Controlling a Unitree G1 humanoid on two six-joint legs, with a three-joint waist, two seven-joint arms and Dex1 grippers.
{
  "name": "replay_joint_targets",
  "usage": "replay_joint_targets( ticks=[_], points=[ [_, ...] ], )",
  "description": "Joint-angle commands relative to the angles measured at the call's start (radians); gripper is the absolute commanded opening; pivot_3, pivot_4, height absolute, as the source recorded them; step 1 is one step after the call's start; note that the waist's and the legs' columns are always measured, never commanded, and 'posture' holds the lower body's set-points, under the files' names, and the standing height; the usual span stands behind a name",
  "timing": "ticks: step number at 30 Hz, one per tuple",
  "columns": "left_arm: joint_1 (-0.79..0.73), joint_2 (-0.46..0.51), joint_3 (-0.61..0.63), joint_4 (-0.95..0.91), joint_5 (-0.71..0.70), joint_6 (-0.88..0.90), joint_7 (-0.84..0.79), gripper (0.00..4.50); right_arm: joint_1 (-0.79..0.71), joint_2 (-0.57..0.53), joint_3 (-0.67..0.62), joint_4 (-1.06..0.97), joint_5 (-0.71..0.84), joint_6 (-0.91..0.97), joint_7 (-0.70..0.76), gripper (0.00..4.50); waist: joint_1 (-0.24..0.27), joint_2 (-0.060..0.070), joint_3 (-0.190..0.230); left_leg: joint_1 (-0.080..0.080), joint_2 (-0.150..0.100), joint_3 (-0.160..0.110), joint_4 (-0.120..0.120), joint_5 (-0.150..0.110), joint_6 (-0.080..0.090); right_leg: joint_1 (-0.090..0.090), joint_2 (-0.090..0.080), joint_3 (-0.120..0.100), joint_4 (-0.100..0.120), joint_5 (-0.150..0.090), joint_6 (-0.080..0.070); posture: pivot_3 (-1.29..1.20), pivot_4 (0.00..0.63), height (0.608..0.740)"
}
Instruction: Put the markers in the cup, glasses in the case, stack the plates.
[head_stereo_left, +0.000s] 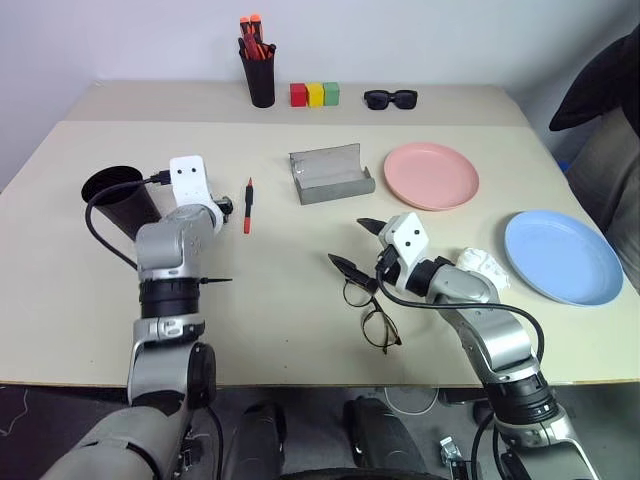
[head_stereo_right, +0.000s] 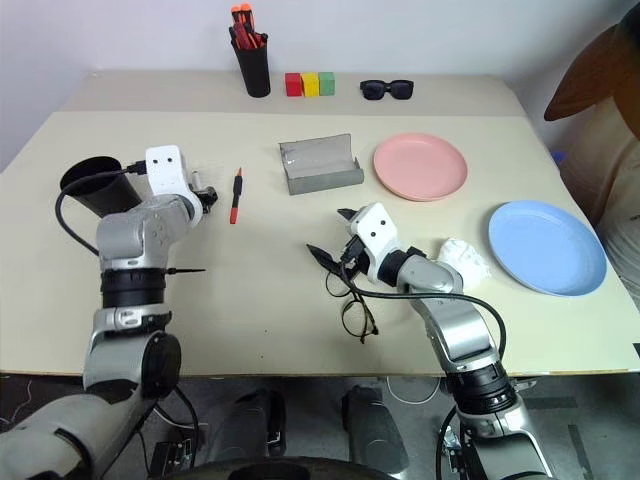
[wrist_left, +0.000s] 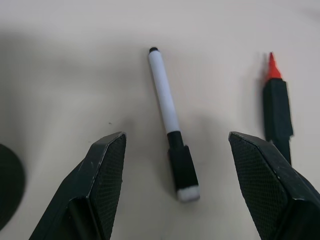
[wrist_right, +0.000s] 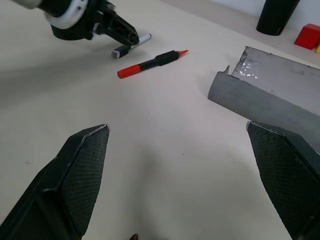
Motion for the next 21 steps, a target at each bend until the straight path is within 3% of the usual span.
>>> replay_joint_targets(
  ticks=[1, 8, 11, 16, 21],
  points=[
    [-0.083, 0.013, 0.028, 0.110, 0.005, -0.009, 0.017, 3.32, 0.005, -0.001, 0.009, -0.055, 0.007, -0.012, 0.014, 4.50, 0.000, 0.000, 0.000, 0.000, 0.000, 0.000, 0.000, 0.000, 0.000, 0.000, 0.000, 0.000, 0.000, 0.000, 0.000, 0.00, 0.150, 0.725],
    [-0.187, 0.032, 0.061, 0.314, -0.005, -0.016, 0.017, 3.32, 0.016, -0.011, 0.020, -0.080, 0.019, -0.012, 0.048, 4.50, 0.000, 0.000, 0.000, 0.000, 0.000, 0.000, 0.000, 0.000, 0.000, 0.000, 0.000, 0.000, 0.000, 0.000, 0.000, 0.00, 0.150, 0.725],
    [-0.203, 0.038, 0.066, 0.359, 0.003, -0.034, 0.034, 2.48, 0.019, -0.009, 0.022, -0.082, 0.017, -0.010, 0.048, 4.50, 0.000, 0.000, 0.000, 0.000, 0.000, 0.000, 0.000, 0.000, 0.000, 0.000, 0.000, 0.000, 0.000, 0.000, 0.000, 0.00, 0.150, 0.725],
    [-0.212, 0.038, 0.060, 0.366, 0.001, -0.045, 0.034, 0.04, 0.018, -0.006, 0.023, -0.076, 0.017, -0.012, 0.049, 4.50, 0.005, 0.000, 0.000, 0.000, 0.000, 0.000, 0.000, 0.000, -0.001, 0.000, 0.000, 0.000, 0.000, 0.000, 0.000, 0.00, 0.150, 0.725],
    [-0.210, 0.028, 0.038, 0.327, -0.008, -0.063, -0.009, 0.04, 0.007, -0.001, 0.025, -0.066, 0.016, -0.014, 0.050, 4.50, 0.018, 0.000, 0.000, 0.000, 0.000, 0.000, 0.000, 0.000, -0.001, 0.000, 0.000, 0.000, 0.000, 0.000, 0.000, 0.00, 0.150, 0.725]
  ],
)
